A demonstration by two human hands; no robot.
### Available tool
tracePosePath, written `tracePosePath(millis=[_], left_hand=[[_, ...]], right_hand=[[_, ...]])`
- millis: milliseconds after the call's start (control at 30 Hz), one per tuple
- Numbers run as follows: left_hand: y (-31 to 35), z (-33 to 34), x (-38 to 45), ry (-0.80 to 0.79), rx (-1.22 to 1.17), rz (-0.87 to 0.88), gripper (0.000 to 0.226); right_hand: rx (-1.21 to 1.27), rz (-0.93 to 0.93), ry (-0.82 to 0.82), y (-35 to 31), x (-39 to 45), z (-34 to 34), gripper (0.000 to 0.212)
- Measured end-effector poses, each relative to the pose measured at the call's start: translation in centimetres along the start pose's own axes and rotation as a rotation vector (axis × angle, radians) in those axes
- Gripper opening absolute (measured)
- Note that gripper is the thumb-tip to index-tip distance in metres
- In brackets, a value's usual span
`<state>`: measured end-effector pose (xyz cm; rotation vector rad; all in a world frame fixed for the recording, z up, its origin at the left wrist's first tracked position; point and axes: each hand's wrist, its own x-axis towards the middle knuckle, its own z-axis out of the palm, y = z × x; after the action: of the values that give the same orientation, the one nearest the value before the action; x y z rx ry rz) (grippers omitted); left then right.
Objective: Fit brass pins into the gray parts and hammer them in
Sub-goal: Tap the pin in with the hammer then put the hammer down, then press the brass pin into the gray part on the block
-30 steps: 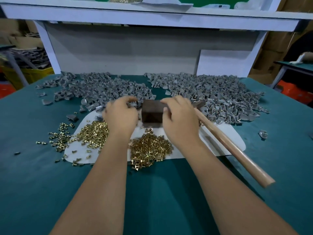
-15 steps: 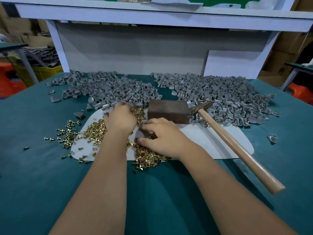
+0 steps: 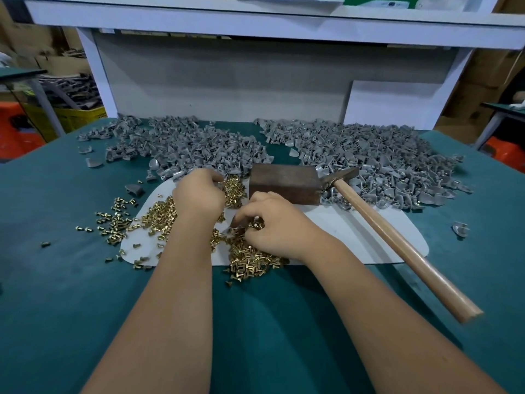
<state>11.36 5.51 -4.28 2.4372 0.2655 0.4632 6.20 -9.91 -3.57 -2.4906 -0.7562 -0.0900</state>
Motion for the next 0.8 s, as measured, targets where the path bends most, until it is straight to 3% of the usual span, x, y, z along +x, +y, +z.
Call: tracePosePath(millis=[100, 300, 467, 633, 800], left_hand=[[0.3, 0.0, -0.1, 0.077, -0.098, 0.031, 0.029], [1.5, 0.1, -0.3, 0.087, -0.559, 0.044, 0.018], [2.5, 0.3, -0.6, 0.051, -0.663, 0.088, 0.017], [4.7, 0.6, -1.7, -0.01, -0.852, 0.051, 0.022], [5.5, 2.2, -2.8, -0.126, -0.714, 0.124, 0.019]], right_hand=[[0.022, -0.006, 0.019, -0.1, 0.0, -0.1, 0.02], [0.103, 0.028, 0.071, 0.1, -0.1, -0.1, 0.022], [0.173, 0.034, 0.159, 0.4, 0.0, -0.2, 0.022], [0.267, 0.083, 0.405, 0.9, 0.2, -0.7, 0.022], [0.328, 0.199, 0.665, 2.2, 0.2, -1.7, 0.033]])
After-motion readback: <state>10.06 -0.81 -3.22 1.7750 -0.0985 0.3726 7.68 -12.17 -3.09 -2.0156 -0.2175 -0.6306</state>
